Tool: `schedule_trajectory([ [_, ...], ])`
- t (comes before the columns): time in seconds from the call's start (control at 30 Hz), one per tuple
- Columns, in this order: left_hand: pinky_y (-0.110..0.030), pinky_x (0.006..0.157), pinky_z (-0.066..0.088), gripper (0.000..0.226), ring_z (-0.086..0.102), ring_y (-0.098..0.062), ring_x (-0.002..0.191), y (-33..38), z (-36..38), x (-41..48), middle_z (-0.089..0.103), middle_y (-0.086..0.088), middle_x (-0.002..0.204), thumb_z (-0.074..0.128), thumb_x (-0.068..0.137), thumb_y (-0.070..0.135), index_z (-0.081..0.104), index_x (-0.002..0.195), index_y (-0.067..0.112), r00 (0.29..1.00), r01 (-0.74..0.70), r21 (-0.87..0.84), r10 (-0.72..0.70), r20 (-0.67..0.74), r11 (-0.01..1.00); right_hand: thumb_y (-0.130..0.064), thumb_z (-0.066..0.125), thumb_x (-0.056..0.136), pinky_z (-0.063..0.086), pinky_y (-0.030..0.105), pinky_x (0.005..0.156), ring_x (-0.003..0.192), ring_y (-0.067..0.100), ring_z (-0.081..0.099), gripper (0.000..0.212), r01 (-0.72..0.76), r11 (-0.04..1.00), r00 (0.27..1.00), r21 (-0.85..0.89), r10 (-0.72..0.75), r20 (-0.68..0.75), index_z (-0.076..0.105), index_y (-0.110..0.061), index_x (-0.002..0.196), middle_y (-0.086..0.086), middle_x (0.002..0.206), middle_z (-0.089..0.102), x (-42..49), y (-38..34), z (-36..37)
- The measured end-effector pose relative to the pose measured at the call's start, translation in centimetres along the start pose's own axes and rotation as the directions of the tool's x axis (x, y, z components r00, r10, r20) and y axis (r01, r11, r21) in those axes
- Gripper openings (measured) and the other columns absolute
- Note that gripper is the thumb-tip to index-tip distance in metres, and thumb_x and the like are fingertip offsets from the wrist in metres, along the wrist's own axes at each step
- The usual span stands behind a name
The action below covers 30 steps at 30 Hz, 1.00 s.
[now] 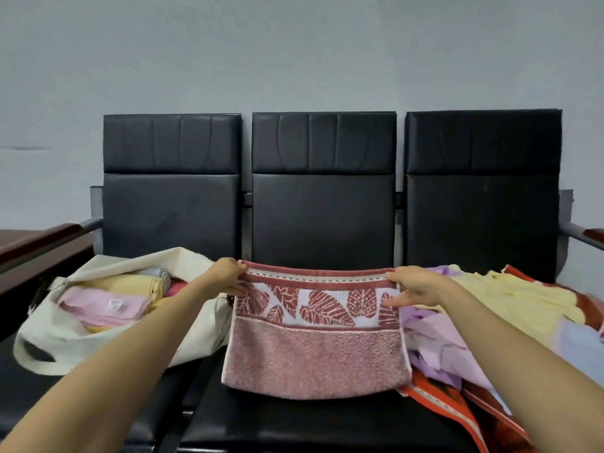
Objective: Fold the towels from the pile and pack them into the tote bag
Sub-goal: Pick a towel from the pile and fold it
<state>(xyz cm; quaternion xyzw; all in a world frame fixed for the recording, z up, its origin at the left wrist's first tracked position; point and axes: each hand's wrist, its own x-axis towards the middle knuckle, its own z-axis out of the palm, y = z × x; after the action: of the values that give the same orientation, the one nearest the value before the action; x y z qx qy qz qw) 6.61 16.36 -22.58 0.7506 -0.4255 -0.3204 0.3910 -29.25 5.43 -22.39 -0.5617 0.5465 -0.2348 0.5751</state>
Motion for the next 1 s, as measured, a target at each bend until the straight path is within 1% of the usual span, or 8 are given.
schedule_trajectory([
  [0.1,-0.032,0.065,0.038,0.026,0.052,-0.021,0.075,3.9,-0.4,2.4,0.059,-0.012,0.090,0.045,0.099,0.021,0.047,0.075,0.013,0.916,-0.183,0.129,0.217,-0.337,0.975,-0.006,0.039,0.102,0.058,0.027,0.068,0.078,0.014,0.068,0.018,0.271,0.917,0.962,0.291,-0.247,-0.117,0.057,-0.007,0.101,0.015,0.111,0.064,2.1,-4.2,0.5],
  [0.2,-0.023,0.063,0.038,0.022,0.048,-0.005,0.071,9.1,-1.6,1.2,0.053,0.006,0.081,0.044,0.100,0.028,0.045,0.079,0.021,0.736,-0.530,-0.176,0.347,-0.581,0.829,-0.011,0.038,0.103,0.053,0.023,0.080,0.079,0.005,0.065,0.023,0.671,0.639,0.739,0.376,-0.536,-0.408,0.057,-0.016,0.092,0.003,0.096,0.065,-0.4,-9.7,0.6],
  [0.3,-0.026,0.085,0.047,0.016,0.055,-0.009,0.086,9.6,-3.0,-0.7,0.059,0.004,0.090,0.049,0.097,0.034,0.050,0.083,0.026,0.671,-0.705,-0.329,0.440,-0.596,0.629,-0.016,0.041,0.103,0.051,0.018,0.081,0.093,0.008,0.065,0.022,0.836,0.461,0.548,0.296,-0.697,-0.463,0.061,-0.019,0.095,0.000,0.097,0.066,-4.0,-10.9,0.8],
  [0.4,-0.032,0.091,0.046,0.013,0.057,-0.013,0.091,6.6,-3.2,-3.6,0.062,-0.001,0.092,0.051,0.098,0.029,0.055,0.086,0.026,0.661,-0.720,-0.306,0.481,-0.576,0.623,-0.015,0.042,0.102,0.051,0.022,0.086,0.093,0.005,0.064,0.024,0.850,0.513,0.507,0.121,-0.733,-0.453,0.063,-0.023,0.092,-0.002,0.096,0.066,-6.0,-8.1,1.1],
  [0.53,-0.013,0.075,0.047,0.015,0.060,-0.002,0.080,0.9,-1.5,-9.7,0.065,0.002,0.087,0.048,0.100,0.023,0.059,0.090,0.020,0.728,-0.647,-0.248,0.486,-0.484,0.721,-0.019,0.046,0.101,0.041,0.011,0.063,0.064,-0.008,0.053,0.023,0.807,0.579,0.478,-0.118,-0.756,-0.447,0.061,-0.025,0.085,-0.009,0.074,0.057,-9.5,-2.7,1.4],
  [0.77,-0.026,0.060,0.049,0.022,0.060,-0.017,0.071,-7.9,0.4,-14.4,0.064,-0.008,0.079,0.052,0.098,0.020,0.054,0.094,-0.003,0.931,-0.347,-0.317,0.285,-0.226,0.883,-0.024,0.052,0.098,0.051,0.026,0.080,0.093,0.013,0.063,0.023,0.639,0.732,0.677,-0.238,-0.681,-0.279,0.068,-0.009,0.106,0.002,0.098,0.069,-11.5,6.6,1.3],
  [0.87,-0.031,0.060,0.051,0.023,0.065,-0.020,0.068,-10.5,2.0,-14.1,0.068,-0.007,0.077,0.052,0.098,0.024,0.054,0.090,0.003,0.991,-0.128,-0.259,0.115,-0.065,0.957,-0.023,0.050,0.099,0.044,0.018,0.077,0.094,0.011,0.061,0.016,0.427,0.815,0.859,-0.392,-0.501,-0.106,0.065,-0.020,0.103,-0.006,0.102,0.066,-10.0,9.5,1.4],
  [1.0,-0.046,0.081,0.056,0.027,0.069,-0.028,0.082,-13.3,4.2,-11.0,0.072,-0.012,0.090,0.054,0.096,0.031,0.060,0.099,0.005,1.000,0.028,-0.030,-0.028,-0.013,0.999,-0.028,0.054,0.096,0.051,0.036,0.086,0.090,0.021,0.067,0.023,0.215,0.809,0.952,-0.547,-0.298,-0.067,0.071,-0.012,0.096,0.002,0.094,0.072,-6.7,13.1,2.1],
])
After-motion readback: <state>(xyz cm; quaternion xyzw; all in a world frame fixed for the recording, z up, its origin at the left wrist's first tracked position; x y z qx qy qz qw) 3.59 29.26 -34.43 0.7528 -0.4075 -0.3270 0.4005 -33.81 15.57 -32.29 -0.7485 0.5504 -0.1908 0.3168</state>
